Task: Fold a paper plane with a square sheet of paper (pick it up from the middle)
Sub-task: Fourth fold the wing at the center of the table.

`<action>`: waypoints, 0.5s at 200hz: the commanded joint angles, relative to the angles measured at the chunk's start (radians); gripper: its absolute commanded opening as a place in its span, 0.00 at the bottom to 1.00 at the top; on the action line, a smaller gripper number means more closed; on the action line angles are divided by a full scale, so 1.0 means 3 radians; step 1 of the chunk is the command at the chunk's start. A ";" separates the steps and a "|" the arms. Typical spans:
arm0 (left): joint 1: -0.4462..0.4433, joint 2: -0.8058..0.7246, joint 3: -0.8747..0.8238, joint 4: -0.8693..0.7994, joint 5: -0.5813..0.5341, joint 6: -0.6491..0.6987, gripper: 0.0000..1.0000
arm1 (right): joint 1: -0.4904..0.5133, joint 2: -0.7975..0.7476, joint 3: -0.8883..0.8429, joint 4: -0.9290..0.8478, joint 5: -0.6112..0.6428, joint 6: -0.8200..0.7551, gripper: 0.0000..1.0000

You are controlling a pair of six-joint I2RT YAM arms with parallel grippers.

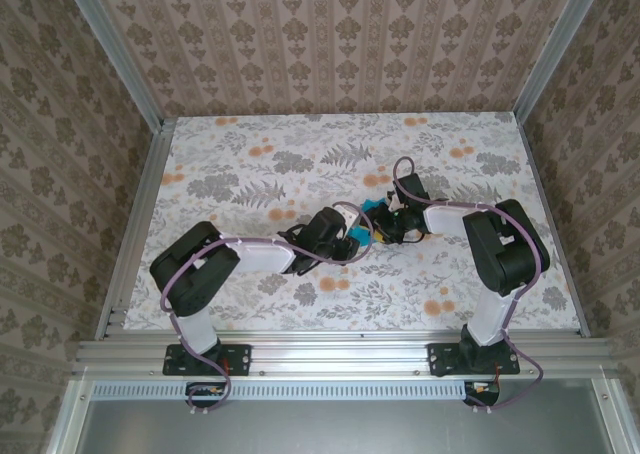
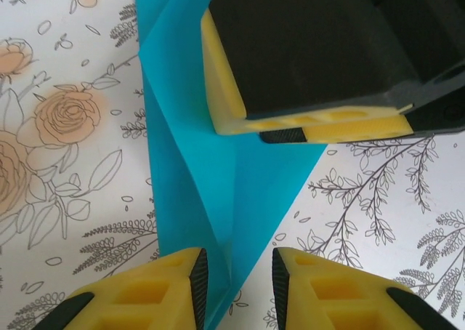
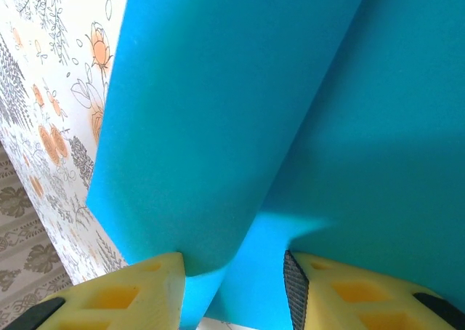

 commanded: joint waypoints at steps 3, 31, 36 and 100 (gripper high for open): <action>-0.0021 0.0079 0.0075 -0.0114 -0.0063 0.0039 0.32 | -0.0004 0.0217 -0.0081 -0.0447 0.0340 0.0045 0.44; -0.0022 0.0113 0.0105 -0.0165 -0.0068 0.0032 0.32 | -0.0003 0.0219 -0.0076 -0.0462 0.0342 0.0044 0.44; -0.0020 0.0119 0.0109 -0.0176 -0.0068 0.0023 0.32 | -0.0001 0.0219 -0.0076 -0.0465 0.0339 0.0044 0.44; -0.0010 0.0132 0.0170 -0.0302 -0.0069 -0.0007 0.22 | -0.0007 0.0231 -0.0075 -0.0496 0.0360 0.0041 0.44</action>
